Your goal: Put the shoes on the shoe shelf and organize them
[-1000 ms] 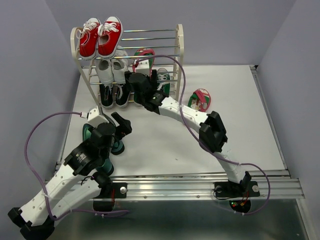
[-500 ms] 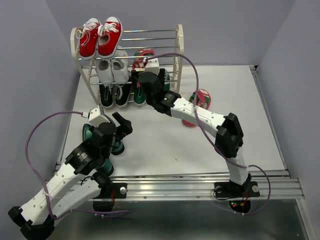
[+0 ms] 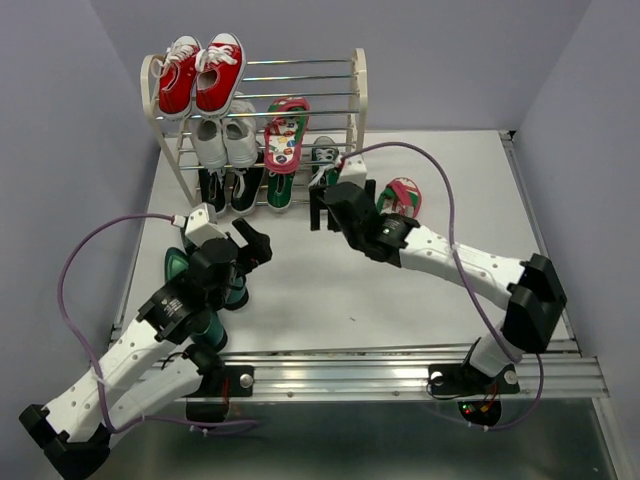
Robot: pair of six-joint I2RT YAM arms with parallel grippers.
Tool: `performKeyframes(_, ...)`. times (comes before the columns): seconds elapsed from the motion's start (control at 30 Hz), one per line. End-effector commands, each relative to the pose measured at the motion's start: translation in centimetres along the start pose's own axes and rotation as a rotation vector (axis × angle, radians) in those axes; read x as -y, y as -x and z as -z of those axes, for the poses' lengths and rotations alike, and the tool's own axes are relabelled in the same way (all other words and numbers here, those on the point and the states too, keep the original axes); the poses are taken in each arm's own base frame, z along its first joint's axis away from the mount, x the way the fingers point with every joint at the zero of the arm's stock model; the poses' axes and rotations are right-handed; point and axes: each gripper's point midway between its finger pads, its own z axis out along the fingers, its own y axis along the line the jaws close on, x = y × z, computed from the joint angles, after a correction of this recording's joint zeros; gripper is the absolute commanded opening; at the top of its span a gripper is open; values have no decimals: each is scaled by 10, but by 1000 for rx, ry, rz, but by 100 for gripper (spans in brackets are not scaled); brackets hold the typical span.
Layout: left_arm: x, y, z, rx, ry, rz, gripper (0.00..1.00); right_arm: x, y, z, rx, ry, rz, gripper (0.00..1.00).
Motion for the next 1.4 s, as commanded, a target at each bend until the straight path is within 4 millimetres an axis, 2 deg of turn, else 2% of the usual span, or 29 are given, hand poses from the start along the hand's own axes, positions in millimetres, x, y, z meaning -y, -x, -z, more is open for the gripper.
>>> performKeyframes(0.0,27,15,-7,47,-87,-5,99,45,-40,41,-132,-86,-65,100)
performKeyframes(0.03,30,15,-9,45,-91,-10,99,58,-63,46,-181,-127,-70,100)
performKeyframes(0.07,32,14,-11,40,-97,-18,99,68,-74,50,-205,-159,-71,100)
performKeyframes(0.13,35,9,-17,26,-99,-38,99,94,-107,59,-315,-236,-108,100)
performKeyframes(0.2,37,5,-21,14,-96,-55,99,108,-132,63,-406,-291,-162,100)
performKeyframes(0.23,37,3,-23,7,-98,-58,99,114,-154,67,-472,-313,-194,100)
performKeyframes(0.3,38,2,-23,4,-99,-62,99,116,-169,69,-503,-329,-221,100)
performKeyframes(0.47,30,7,-20,31,-73,-55,99,128,-190,57,-554,-388,-230,100)
performKeyframes(0.6,29,14,-14,58,-87,-36,99,143,-201,39,-563,-434,-265,100)
performKeyframes(0.77,26,16,-12,66,-80,-35,99,146,-188,9,-502,-466,-292,100)
performKeyframes(0.83,24,16,-12,67,-69,-36,99,150,-191,1,-499,-492,-289,100)
performKeyframes(0.87,24,16,-12,68,-68,-34,99,147,-186,-5,-485,-485,-295,100)
performKeyframes(0.97,22,17,-12,74,-60,-35,99,144,-187,-16,-476,-494,-294,100)
performKeyframes(1.07,19,19,-12,81,-50,-35,99,145,-193,-23,-455,-518,-335,100)
performKeyframes(1.23,19,22,-10,95,-51,-28,99,162,-194,-30,-421,-587,-367,100)
performKeyframes(1.3,18,23,-9,100,-48,-27,99,162,-198,-31,-434,-589,-356,100)
performKeyframes(1.37,17,25,-8,107,-50,-24,99,165,-195,-36,-423,-598,-355,100)
